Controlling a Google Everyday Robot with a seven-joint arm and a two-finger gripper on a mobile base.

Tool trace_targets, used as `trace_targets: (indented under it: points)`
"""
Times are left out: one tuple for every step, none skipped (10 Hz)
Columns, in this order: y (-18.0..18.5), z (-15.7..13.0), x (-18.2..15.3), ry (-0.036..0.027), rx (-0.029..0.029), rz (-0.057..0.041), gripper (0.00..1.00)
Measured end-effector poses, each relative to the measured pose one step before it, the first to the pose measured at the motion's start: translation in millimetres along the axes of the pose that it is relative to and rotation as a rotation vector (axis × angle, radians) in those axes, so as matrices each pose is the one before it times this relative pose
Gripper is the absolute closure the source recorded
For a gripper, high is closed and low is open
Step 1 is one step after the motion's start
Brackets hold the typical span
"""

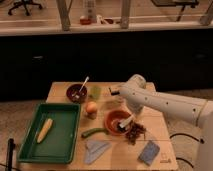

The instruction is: Wipe red bowl with brush

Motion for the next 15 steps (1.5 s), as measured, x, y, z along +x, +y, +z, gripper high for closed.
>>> trace_targets:
  points:
    - [-5.56, -0.47, 9.39, 0.0043, -0.00064, 0.00479, 1.0]
    - [-8.2, -0.22, 5.96, 0.0032, -0.00103, -0.0005, 1.0]
    - [-16.27, -1.07, 4.61, 0.00434, 0.00043, -0.00961, 1.0]
    - [-10.53, -0.73, -1.55, 0.00303, 0.00005, -0.01499, 1.0]
    - [-10.58, -2.27, -6.2, 0.00331, 0.00122, -0.02254, 1.0]
    - [-9.25, -2.26, -12.52, 0.00204, 0.001, -0.03271, 1.0]
    - [-9.13, -2.96, -13.55, 0.00113, 0.00312, -0.03524, 1.0]
    - [-2.55, -1.18, -9.65, -0.00298, 0.00184, -0.0243, 1.0]
    - [4.64, -0.81, -9.47, -0.0024, 0.00048, -0.01847, 1.0]
    - [9.2, 0.28, -10.1, -0.00494, -0.00159, -0.01106, 1.0]
    - [13.83, 2.08, -7.54, -0.00624, -0.00847, 0.00063, 1.0]
    - [9.59, 2.27, -1.94, -0.00343, -0.00446, 0.00603, 1.0]
    - [13.21, 3.01, 4.53, -0.00388, -0.00506, 0.02017, 1.0]
    - [8.74, 2.37, 8.07, -0.00174, -0.00408, 0.02384, 1.0]
    - [6.27, 2.01, 11.21, 0.00128, -0.00283, 0.02514, 1.0]
